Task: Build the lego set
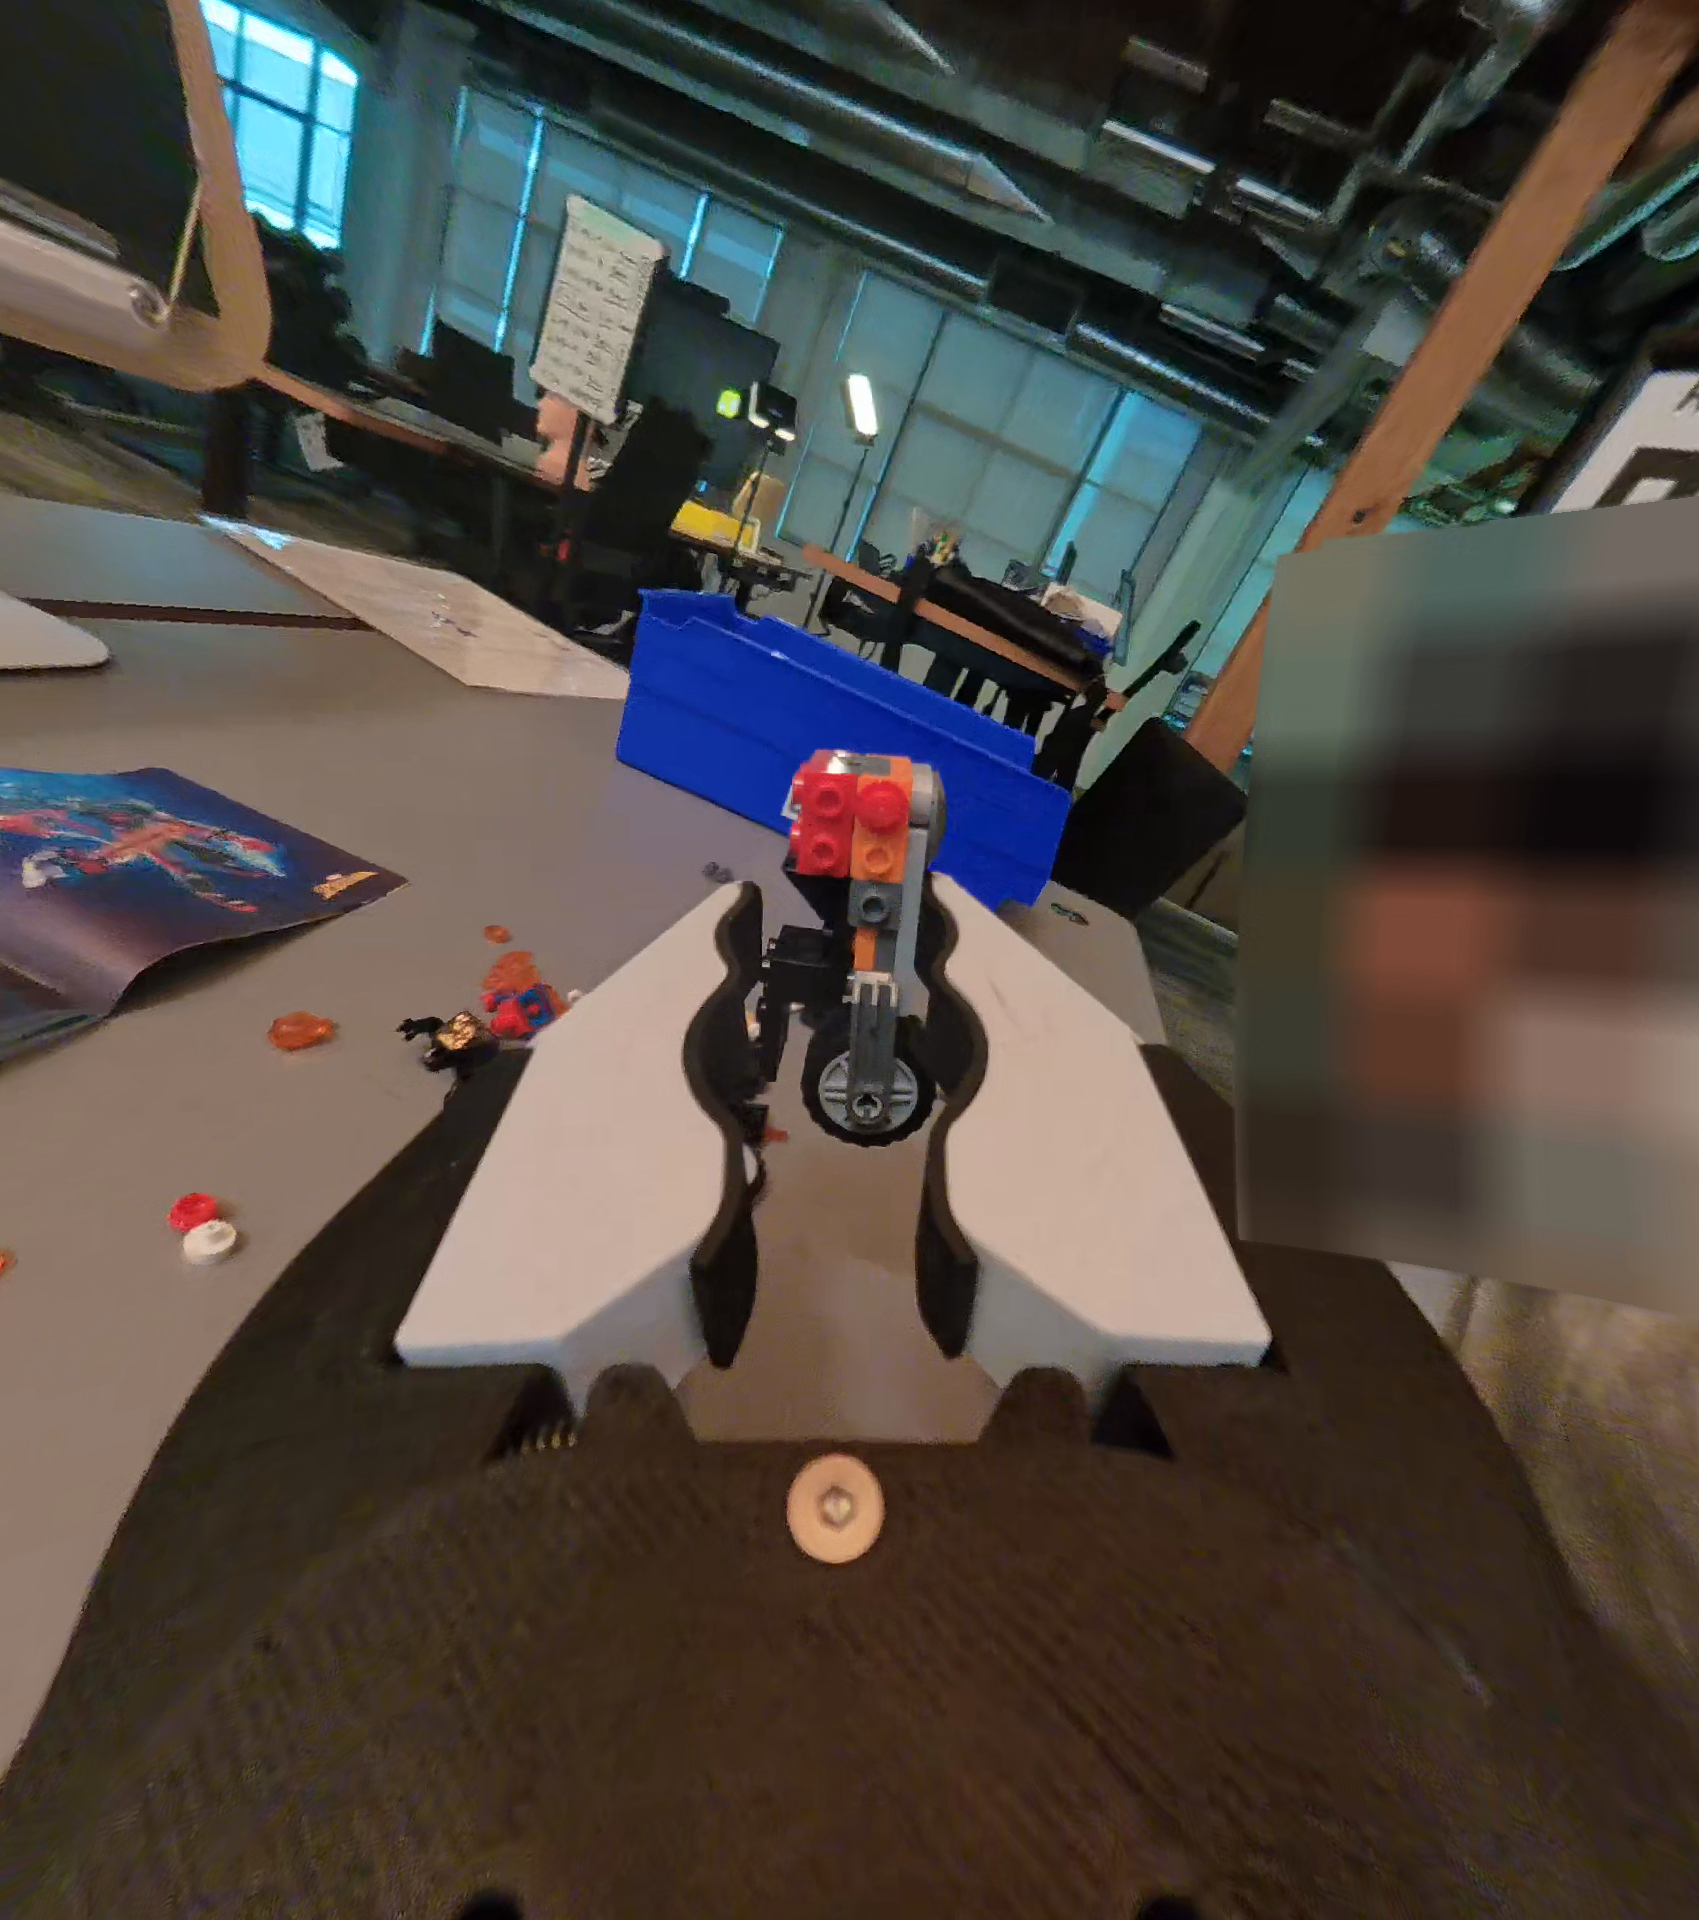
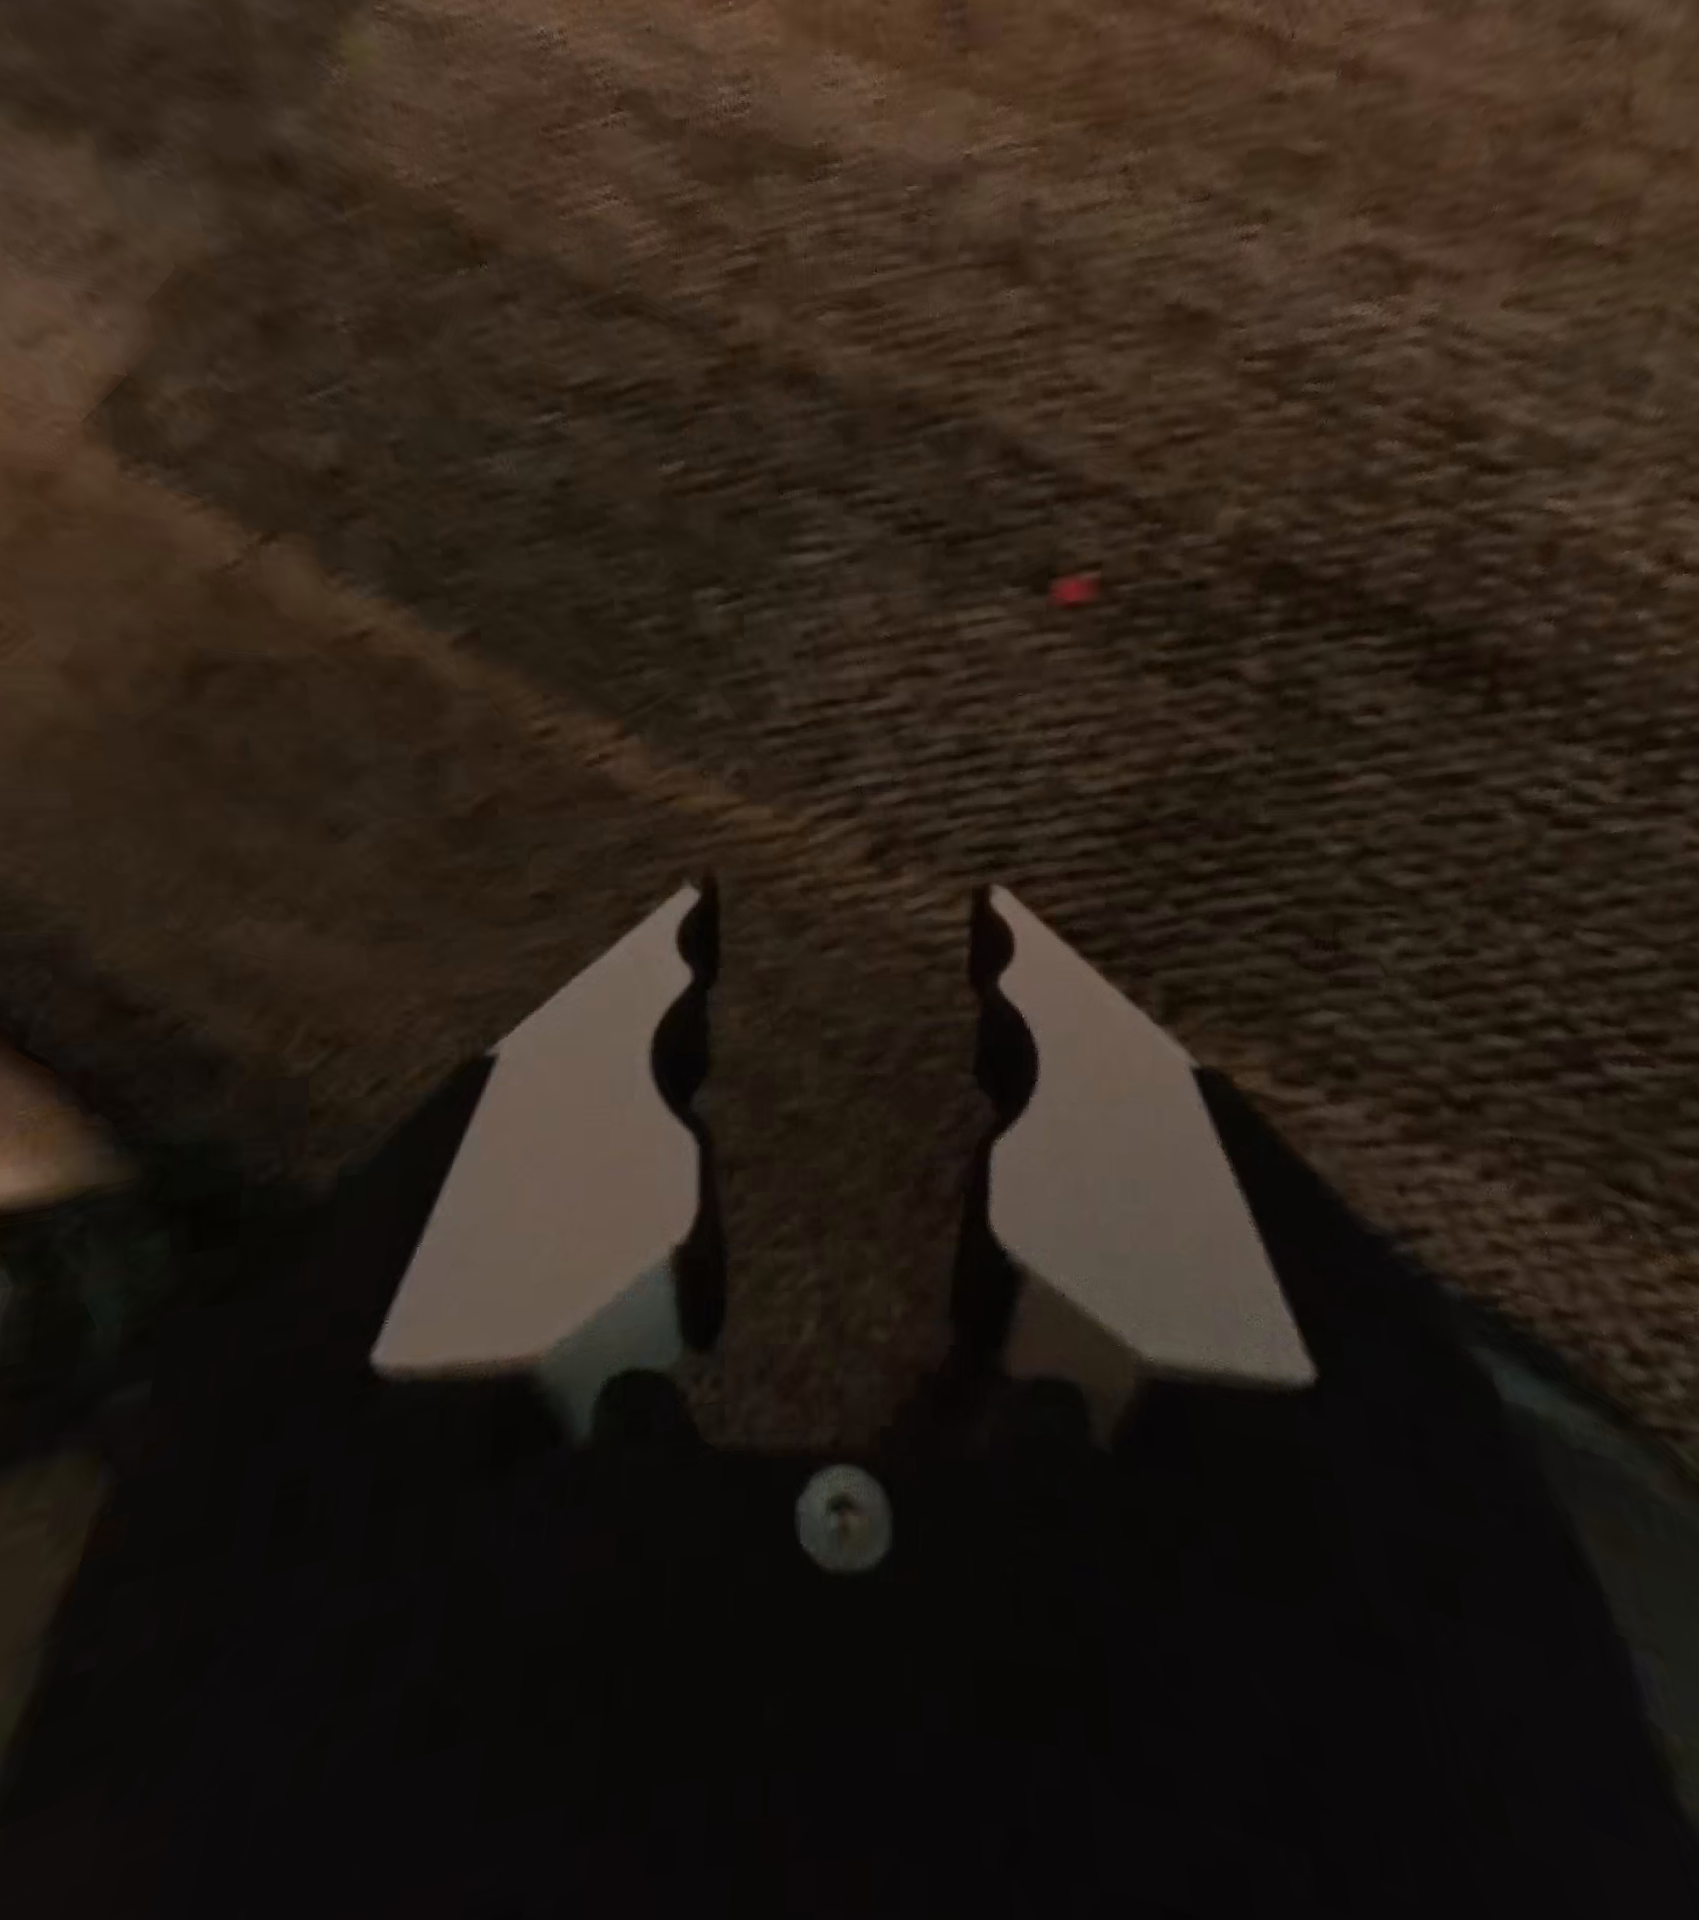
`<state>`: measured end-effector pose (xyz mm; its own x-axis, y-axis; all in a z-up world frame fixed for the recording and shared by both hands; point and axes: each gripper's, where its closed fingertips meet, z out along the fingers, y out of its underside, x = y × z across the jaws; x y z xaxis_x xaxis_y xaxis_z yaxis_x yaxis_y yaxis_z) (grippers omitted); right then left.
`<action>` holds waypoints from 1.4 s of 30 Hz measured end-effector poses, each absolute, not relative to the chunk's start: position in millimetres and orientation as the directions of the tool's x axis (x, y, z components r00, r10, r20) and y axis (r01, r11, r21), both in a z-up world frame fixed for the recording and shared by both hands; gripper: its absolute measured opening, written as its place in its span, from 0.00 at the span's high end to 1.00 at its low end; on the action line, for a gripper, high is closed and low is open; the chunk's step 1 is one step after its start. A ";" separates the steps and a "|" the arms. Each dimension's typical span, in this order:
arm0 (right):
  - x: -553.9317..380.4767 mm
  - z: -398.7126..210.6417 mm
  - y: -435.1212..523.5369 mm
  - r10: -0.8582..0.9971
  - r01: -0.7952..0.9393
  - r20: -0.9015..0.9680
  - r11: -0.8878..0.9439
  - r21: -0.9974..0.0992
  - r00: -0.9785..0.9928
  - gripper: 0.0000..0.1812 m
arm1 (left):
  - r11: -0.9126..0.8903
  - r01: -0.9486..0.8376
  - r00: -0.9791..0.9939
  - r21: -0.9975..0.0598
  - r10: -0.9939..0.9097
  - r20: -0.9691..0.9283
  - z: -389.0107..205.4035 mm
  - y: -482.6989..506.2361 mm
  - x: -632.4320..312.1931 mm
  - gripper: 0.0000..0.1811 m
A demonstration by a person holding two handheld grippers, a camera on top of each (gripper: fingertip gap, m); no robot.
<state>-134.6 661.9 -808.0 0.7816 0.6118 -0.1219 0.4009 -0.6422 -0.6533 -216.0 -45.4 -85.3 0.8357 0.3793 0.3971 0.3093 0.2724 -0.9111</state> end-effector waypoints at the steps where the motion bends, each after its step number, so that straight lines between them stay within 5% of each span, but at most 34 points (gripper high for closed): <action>1: -124.6 -814.5 680.5 0.554 0.345 -0.131 -0.669 -0.658 0.822 0.74 | 0.258 0.304 0.822 -0.917 0.415 0.389 -89.2 -47.8 -219.4 0.85; 6: -103.6 -829.2 735.7 0.347 0.115 -0.209 -0.716 -0.688 0.914 0.78 | 0.317 0.280 0.768 -0.906 0.492 0.410 -88.3 -68.2 -233.3 0.85; 15: -144.0 -848.3 783.5 0.541 0.305 -0.090 -0.595 -0.744 0.836 0.87 | 0.555 0.236 0.643 -0.798 0.526 0.557 -82.2 -115.2 -245.8 0.85; 42: -160.7 -902.1 795.6 0.631 0.452 -0.058 -0.613 -0.648 0.773 0.91 | 0.603 0.230 0.564 -0.764 0.557 0.609 -88.2 -130.1 -258.9 0.85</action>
<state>-160.7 795.6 -902.1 0.7734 0.6313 -0.0577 0.4522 -0.6132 -0.6478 -258.9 -130.1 -88.2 0.5639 0.5573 0.6095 0.2301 0.6028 -0.7640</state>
